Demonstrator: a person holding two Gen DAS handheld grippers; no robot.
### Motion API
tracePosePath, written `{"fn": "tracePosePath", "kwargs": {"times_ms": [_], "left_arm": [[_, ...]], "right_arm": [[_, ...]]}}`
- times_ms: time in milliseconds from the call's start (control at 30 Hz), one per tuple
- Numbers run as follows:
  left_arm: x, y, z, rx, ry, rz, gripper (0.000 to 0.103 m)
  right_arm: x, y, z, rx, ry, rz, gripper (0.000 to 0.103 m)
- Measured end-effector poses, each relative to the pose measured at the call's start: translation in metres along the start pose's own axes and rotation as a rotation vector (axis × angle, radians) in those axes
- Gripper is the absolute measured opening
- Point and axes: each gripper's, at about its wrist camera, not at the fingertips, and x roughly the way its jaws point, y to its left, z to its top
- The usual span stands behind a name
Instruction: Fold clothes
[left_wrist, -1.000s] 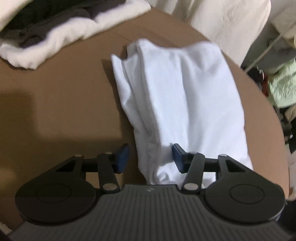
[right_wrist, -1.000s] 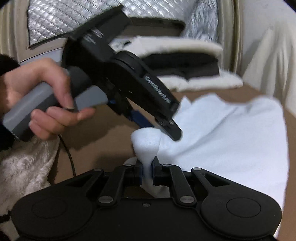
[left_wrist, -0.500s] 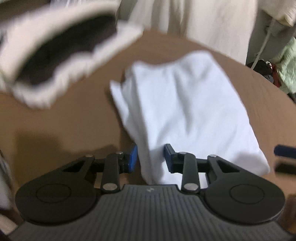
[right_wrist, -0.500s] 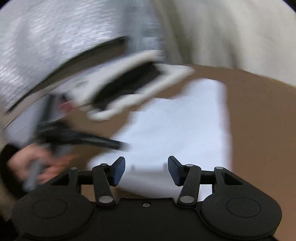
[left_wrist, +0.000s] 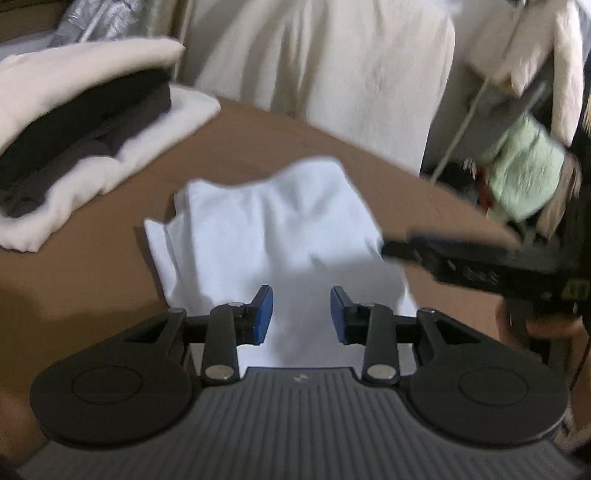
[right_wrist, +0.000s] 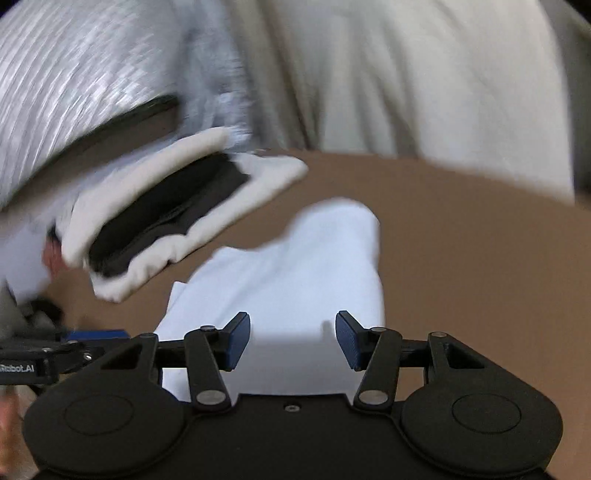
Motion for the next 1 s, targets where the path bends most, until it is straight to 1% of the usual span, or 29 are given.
{"fn": "tracePosePath", "kwargs": {"times_ms": [33,67,133,167,200,267,333,400,433,467,500,533,567,600,633,667,700,733,767,800,833,900,933,967,1000], "left_arm": [[0.010,0.004,-0.006,-0.029,0.052,0.028,0.037],[0.018,0.010,-0.015,-0.069,0.094,0.032,0.040],[0.034,0.025,-0.038,-0.175,0.183,-0.020,0.039],[0.034,0.029,-0.046,-0.201,0.184,-0.036,0.039],[0.031,0.028,-0.048,-0.194,0.172,-0.037,0.039],[0.028,0.022,-0.042,-0.161,0.173,-0.019,0.039],[0.032,0.022,-0.036,-0.173,0.209,-0.016,0.040],[0.030,0.023,-0.027,-0.168,0.252,-0.029,0.041],[0.028,0.025,-0.021,-0.162,0.252,-0.036,0.041],[0.023,0.027,-0.013,-0.152,0.225,-0.042,0.042],[0.018,0.029,-0.005,-0.140,0.194,-0.047,0.044],[0.016,0.030,0.003,-0.122,0.157,-0.049,0.050],[0.015,0.031,0.010,-0.105,0.119,-0.052,0.053],[0.019,0.035,0.017,-0.092,0.083,-0.063,0.053],[0.029,0.037,0.021,-0.079,0.085,-0.058,0.053],[0.040,0.039,0.026,-0.066,0.094,-0.049,0.053],[0.051,0.042,0.030,-0.052,0.104,-0.040,0.053],[0.064,0.043,0.032,-0.022,0.131,0.007,0.048],[0.071,0.045,0.031,-0.007,0.144,0.035,0.038],[0.077,0.046,0.031,0.005,0.154,0.057,0.038],[0.084,0.048,0.031,0.018,0.163,0.080,0.038],[0.077,0.044,0.031,0.026,0.147,0.100,0.038],[0.072,0.040,0.030,0.059,0.126,0.156,0.040],[0.067,0.035,0.028,0.096,0.103,0.220,0.046],[0.061,0.034,0.024,0.128,0.084,0.255,0.047]], "right_arm": [[0.009,0.009,0.003,-0.069,-0.001,-0.044,0.057],[0.021,0.014,0.003,-0.114,0.013,-0.088,0.056],[0.047,0.009,-0.007,-0.150,0.075,-0.132,0.056],[0.059,0.004,-0.014,-0.158,0.102,-0.145,0.056],[0.064,-0.002,-0.018,-0.147,0.105,-0.136,0.056],[0.073,-0.013,-0.026,-0.125,0.111,-0.118,0.056],[0.071,-0.016,-0.022,-0.095,0.111,-0.103,0.056],[0.067,-0.015,-0.019,-0.078,0.118,-0.102,0.056],[0.060,-0.012,-0.018,-0.080,0.119,-0.116,0.056],[0.048,-0.008,-0.018,-0.089,0.112,-0.131,0.056],[0.035,-0.005,-0.019,-0.098,0.097,-0.121,0.056],[0.022,-0.001,-0.021,-0.106,0.086,-0.109,0.056],[0.015,0.001,-0.026,-0.106,0.101,-0.077,0.057],[0.008,0.003,-0.031,-0.107,0.115,-0.046,0.057],[0.002,0.005,-0.036,-0.108,0.135,-0.018,0.057],[0.004,0.007,-0.045,-0.114,0.188,-0.007,0.057],[0.007,0.009,-0.055,-0.137,0.243,-0.020,0.057],[0.010,0.011,-0.065,-0.159,0.297,-0.032,0.056],[0.012,0.013,-0.075,-0.180,0.343,-0.043,0.057],[0.007,0.014,-0.080,-0.183,0.336,-0.043,0.057],[0.002,0.012,-0.080,-0.162,0.350,-0.041,0.057],[-0.008,0.008,-0.082,-0.121,0.376,-0.037,0.057],[-0.012,0.009,-0.085,-0.125,0.390,-0.042,0.057],[-0.014,0.015,-0.088,-0.162,0.399,-0.054,0.057],[-0.016,0.021,-0.091,-0.200,0.408,-0.066,0.057]]}}
